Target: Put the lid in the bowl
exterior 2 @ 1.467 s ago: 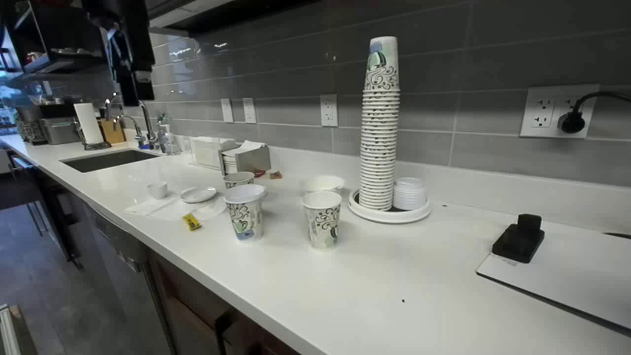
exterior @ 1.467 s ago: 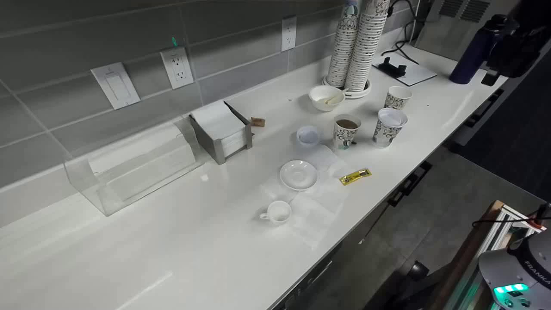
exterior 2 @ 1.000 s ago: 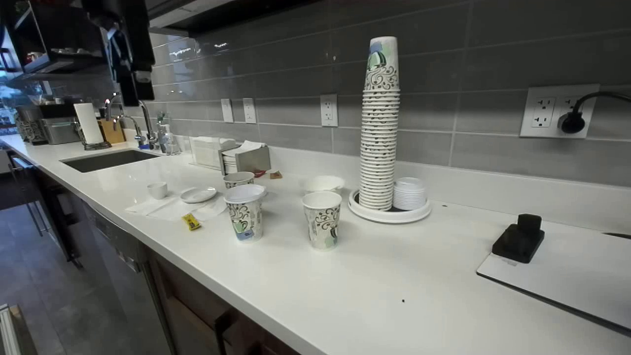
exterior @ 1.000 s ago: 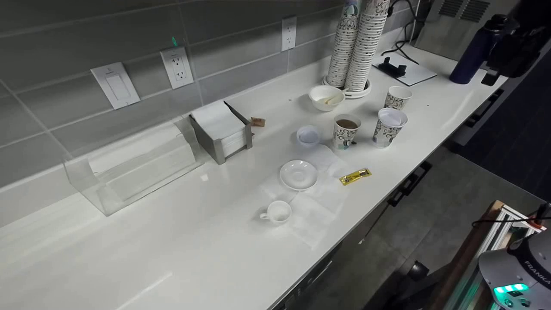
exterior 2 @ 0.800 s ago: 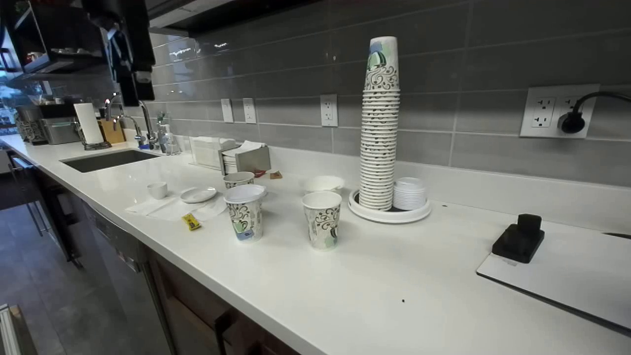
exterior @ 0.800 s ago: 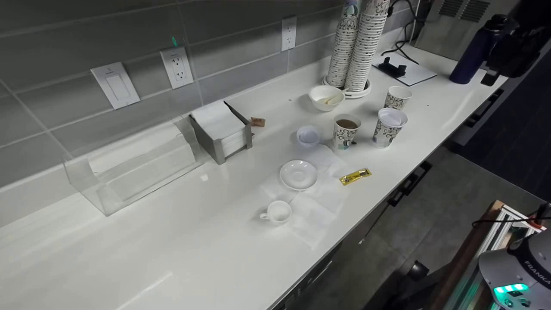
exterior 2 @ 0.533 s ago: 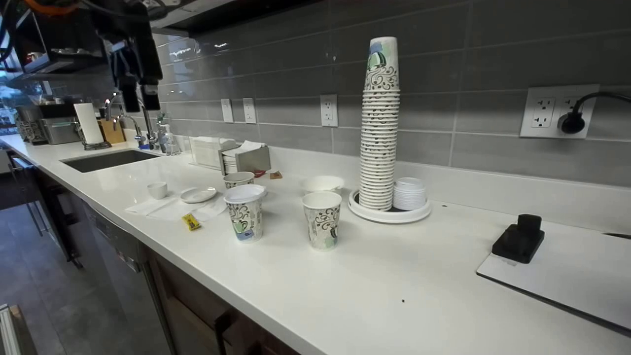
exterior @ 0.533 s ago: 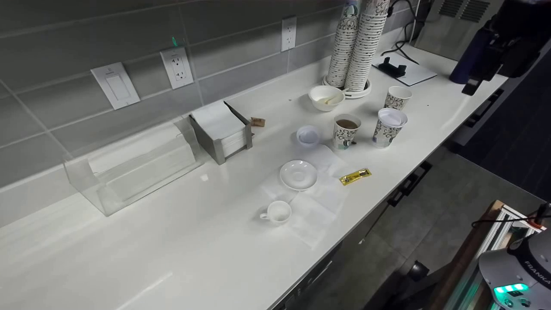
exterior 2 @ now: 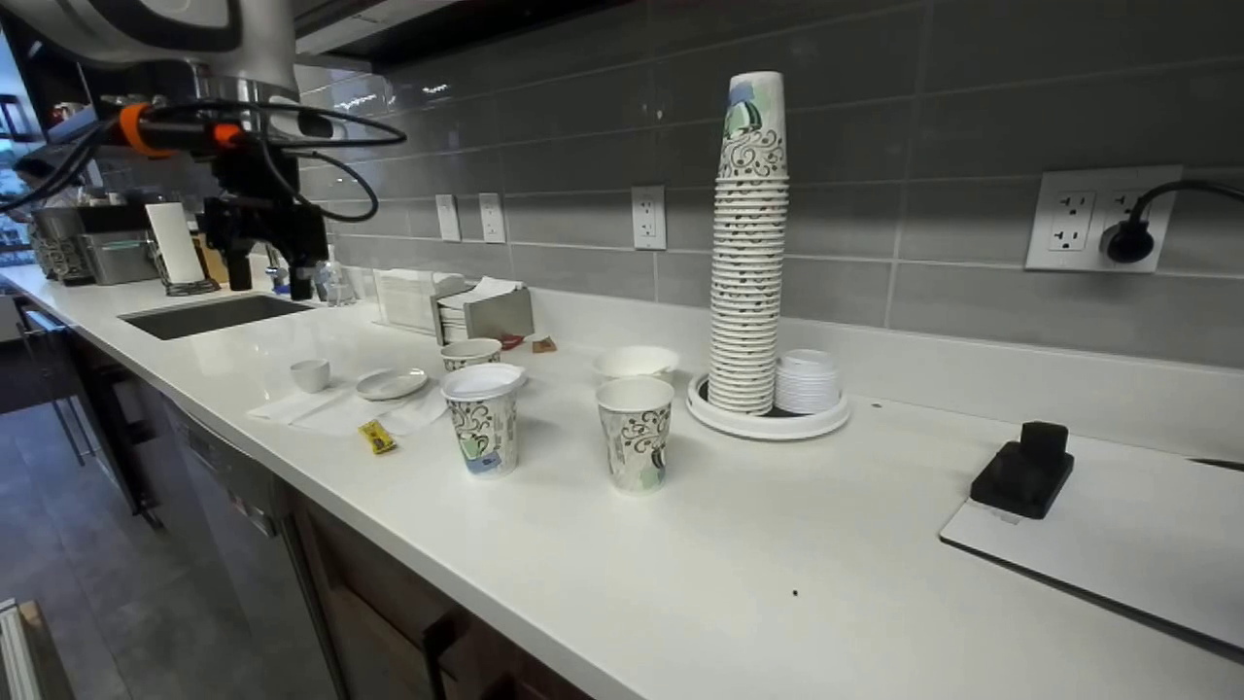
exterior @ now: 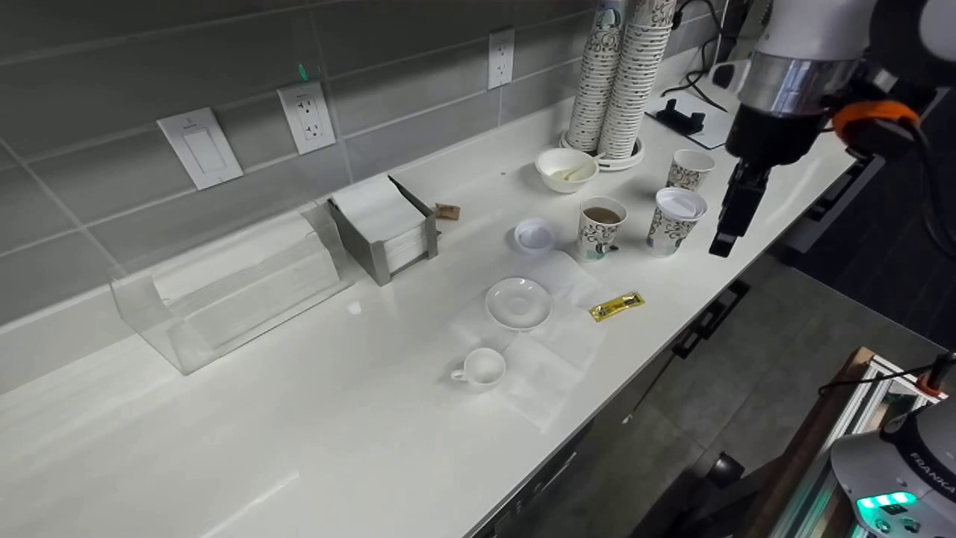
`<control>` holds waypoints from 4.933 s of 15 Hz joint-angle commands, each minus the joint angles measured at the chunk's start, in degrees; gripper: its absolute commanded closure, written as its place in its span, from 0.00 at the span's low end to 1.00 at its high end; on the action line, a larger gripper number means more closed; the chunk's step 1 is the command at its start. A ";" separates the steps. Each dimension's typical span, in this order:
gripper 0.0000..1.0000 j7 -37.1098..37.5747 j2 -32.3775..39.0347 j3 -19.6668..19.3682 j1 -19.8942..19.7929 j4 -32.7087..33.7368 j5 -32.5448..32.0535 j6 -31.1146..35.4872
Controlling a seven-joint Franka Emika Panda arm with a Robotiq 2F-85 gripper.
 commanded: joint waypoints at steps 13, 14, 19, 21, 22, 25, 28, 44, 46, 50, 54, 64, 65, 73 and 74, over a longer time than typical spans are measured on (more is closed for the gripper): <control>0.00 5.41 13.33 8.46 3.46 2.90 3.02 12.14; 0.00 7.13 13.92 9.05 3.23 3.07 1.92 16.96; 0.00 15.21 20.97 11.24 0.79 7.64 -8.81 32.73; 0.00 17.51 24.70 10.90 -0.35 10.81 -13.45 34.75; 0.00 18.06 26.68 10.38 -0.62 12.93 -14.18 34.64; 0.00 16.87 25.17 9.67 -0.16 11.27 -12.71 33.99; 0.00 17.14 27.68 9.35 -0.26 13.54 -12.99 33.95; 0.00 25.35 55.74 1.96 5.33 42.62 -26.25 20.88; 0.00 25.92 58.24 0.90 6.12 44.75 -26.03 20.00; 0.17 25.62 60.83 -0.28 5.42 47.27 -23.93 21.05; 0.39 25.60 61.44 -1.14 4.47 47.78 -22.09 20.49; 0.51 25.19 62.02 -0.38 5.19 46.49 -20.11 20.29; 0.47 25.49 62.22 -0.75 5.24 46.62 -20.58 20.61; 0.94 25.83 62.80 -1.59 5.04 46.86 -20.57 20.40; 0.98 25.80 62.65 -1.57 5.03 46.88 -20.49 20.29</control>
